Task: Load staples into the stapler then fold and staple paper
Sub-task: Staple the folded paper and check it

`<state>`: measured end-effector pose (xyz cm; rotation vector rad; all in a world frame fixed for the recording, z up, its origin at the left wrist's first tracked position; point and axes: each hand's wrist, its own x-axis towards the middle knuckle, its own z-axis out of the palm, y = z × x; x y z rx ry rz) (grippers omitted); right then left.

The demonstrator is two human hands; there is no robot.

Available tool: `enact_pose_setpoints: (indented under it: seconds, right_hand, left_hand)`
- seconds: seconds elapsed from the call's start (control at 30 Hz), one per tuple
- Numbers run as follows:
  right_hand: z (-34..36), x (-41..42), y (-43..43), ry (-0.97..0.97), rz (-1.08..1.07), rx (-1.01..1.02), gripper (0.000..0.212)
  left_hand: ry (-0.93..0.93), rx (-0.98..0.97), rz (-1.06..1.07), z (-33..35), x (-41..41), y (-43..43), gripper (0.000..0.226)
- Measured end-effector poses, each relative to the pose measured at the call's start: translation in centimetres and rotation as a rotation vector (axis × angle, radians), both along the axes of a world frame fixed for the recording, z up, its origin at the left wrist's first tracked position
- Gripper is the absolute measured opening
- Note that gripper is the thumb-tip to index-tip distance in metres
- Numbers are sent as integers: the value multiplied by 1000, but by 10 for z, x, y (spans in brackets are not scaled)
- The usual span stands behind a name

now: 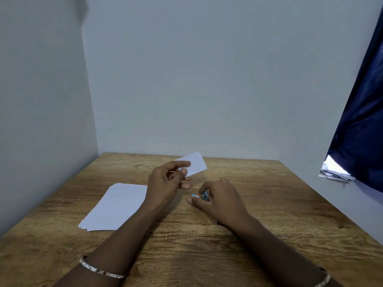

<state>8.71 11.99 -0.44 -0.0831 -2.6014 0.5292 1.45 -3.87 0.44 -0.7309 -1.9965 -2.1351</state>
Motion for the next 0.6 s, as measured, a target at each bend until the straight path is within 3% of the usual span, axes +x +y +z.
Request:
enact_pose_setpoints:
  seconds: [0.13,0.27,0.33,0.43,0.6]
  right_hand:
    - [8,4,1,66,-28,-10,47]
    - [20,8,5,401,-45,-80,19]
    - [21,8,5,435,-16,-20,27]
    - [19,8,6,378,92,35,39]
    - [17,3,7,433,108,3,7]
  left_hand:
    - [-14,21,19,-1,-1,2,24]
    - [-39,15,18,0,-1,2,41]
    - [-33,-4,-7,-1,1,2,42]
    - [-7,-14,-65,-1,3,2,34]
    - [73,-38,-95,2,6,1,10]
